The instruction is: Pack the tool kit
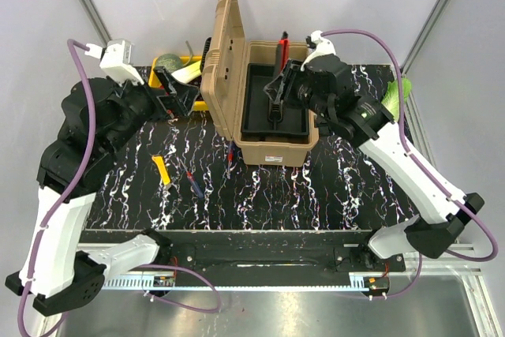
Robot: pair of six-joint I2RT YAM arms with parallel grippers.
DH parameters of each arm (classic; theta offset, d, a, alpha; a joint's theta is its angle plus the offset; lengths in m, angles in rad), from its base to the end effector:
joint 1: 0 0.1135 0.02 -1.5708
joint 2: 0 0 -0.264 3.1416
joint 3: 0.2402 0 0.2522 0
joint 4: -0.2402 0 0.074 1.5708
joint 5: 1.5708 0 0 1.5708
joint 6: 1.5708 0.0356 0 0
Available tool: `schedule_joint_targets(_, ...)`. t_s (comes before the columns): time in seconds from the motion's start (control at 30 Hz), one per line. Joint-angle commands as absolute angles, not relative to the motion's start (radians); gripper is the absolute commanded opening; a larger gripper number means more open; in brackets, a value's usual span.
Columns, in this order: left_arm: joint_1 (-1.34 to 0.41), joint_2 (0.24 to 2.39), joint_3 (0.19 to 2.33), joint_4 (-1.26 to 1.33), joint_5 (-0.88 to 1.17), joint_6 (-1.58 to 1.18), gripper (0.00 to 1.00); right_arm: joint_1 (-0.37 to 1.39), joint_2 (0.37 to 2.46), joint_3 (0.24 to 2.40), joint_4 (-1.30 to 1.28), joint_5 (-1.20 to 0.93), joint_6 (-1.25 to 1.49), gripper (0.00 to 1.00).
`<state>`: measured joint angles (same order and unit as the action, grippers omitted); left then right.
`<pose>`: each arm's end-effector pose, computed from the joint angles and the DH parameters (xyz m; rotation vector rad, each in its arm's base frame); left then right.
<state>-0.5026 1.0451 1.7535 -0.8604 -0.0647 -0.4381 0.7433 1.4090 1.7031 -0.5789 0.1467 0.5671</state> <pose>0.1262 -0.0668 0.5302 0.0079 1.7649 -0.6355 0.2239 0.1987 0.4718 -0.0637 1.9238 0.7654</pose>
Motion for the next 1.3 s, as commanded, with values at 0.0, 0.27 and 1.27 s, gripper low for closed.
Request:
schedule_joint_targets(0.0,-0.503,1.028,1.753,-0.917,-0.308,-0.405,0.99,0.651,1.466,1.723,-0.684,0.333,0.526,0.24)
schedule_joint_targets(0.27,-0.502,1.037,1.717,-0.949,-0.4,-0.431,0.99,0.535,1.618,1.703,-0.704,0.227,0.451,0.24)
schedule_joint_targets(1.27,-0.408,1.115,1.715,-0.969,-0.244,-0.499,0.99,0.514,1.853,1.847,-0.827,0.146,0.462,0.76)
